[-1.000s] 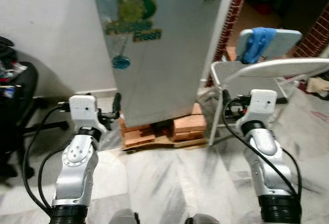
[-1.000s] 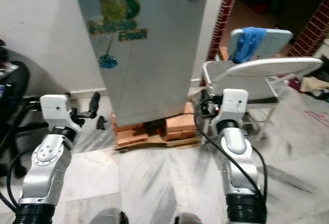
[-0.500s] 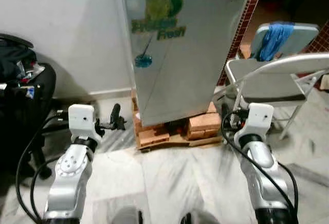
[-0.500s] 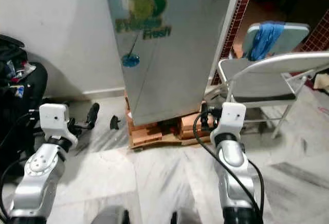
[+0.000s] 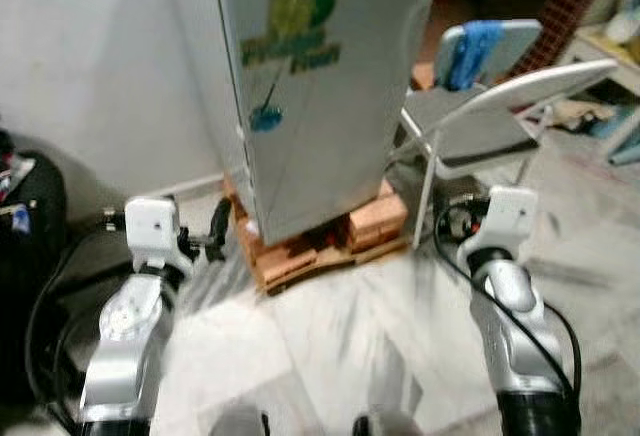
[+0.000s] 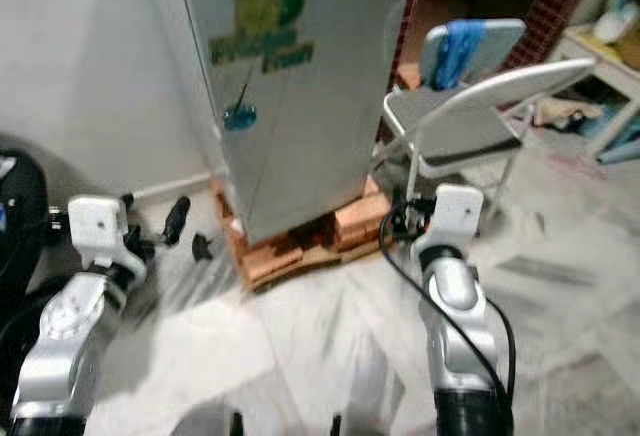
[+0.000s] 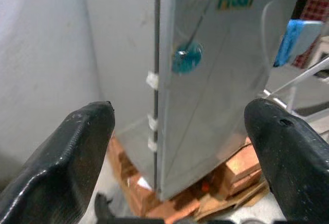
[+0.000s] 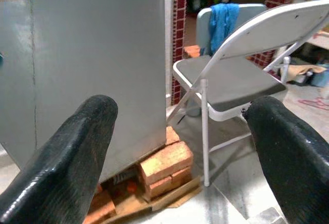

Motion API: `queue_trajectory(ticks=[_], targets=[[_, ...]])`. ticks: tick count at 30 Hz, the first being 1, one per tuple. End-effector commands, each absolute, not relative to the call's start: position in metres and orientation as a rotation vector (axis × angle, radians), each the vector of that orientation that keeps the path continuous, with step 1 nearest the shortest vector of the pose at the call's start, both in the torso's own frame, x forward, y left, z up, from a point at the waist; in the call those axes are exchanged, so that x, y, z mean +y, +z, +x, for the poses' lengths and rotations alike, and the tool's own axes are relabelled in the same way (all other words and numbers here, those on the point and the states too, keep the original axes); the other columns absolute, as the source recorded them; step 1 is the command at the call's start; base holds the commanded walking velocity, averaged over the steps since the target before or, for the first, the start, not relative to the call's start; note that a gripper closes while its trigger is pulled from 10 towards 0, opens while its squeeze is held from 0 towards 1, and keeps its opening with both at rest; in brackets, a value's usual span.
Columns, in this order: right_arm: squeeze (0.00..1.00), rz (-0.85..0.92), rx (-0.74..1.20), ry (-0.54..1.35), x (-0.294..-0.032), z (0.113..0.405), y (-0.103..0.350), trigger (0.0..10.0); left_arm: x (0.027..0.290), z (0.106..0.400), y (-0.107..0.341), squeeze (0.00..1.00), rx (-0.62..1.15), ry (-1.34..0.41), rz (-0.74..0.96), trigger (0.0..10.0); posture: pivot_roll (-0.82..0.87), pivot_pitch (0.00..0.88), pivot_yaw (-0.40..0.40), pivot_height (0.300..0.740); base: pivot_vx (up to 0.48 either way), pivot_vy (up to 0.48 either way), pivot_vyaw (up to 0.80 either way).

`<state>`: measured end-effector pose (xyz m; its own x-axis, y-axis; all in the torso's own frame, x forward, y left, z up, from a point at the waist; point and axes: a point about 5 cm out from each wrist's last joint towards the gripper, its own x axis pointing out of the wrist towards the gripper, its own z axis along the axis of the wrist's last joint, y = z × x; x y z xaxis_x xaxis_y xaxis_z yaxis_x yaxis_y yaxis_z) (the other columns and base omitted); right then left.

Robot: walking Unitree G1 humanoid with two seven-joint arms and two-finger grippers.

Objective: Restocking fridge

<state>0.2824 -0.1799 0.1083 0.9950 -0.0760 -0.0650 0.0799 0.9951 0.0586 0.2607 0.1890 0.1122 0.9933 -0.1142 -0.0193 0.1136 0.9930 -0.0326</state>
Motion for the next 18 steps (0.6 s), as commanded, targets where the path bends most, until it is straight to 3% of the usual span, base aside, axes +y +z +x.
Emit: queue_trajectory(ticks=[1, 15, 18], targets=[[0.00, 0.074, 0.063, -0.060, -0.1734, 0.2828, 0.1082, 10.0, 0.1948, 0.2599, 0.1124, 0.00, 0.031, -0.104, -0.028, 10.0, 0.01, 0.068, -0.015, 0.740, 0.000, 0.454, -0.80], [0.00, 0.072, 0.063, -0.082, -0.1790, 0.2814, 0.1066, 10.0, 0.1953, 0.2540, 0.1057, 0.00, 0.066, -0.101, -0.013, 10.0, 0.01, 0.077, -0.009, 0.740, 0.000, 0.452, -0.80], [0.00, 0.058, 0.064, -0.091, -0.1808, 0.2822, 0.1063, 10.0, 0.1952, 0.2539, 0.1042, 0.00, 0.071, -0.096, -0.004, 10.0, 0.01, 0.077, -0.009, 0.740, 0.000, 0.453, -0.33]])
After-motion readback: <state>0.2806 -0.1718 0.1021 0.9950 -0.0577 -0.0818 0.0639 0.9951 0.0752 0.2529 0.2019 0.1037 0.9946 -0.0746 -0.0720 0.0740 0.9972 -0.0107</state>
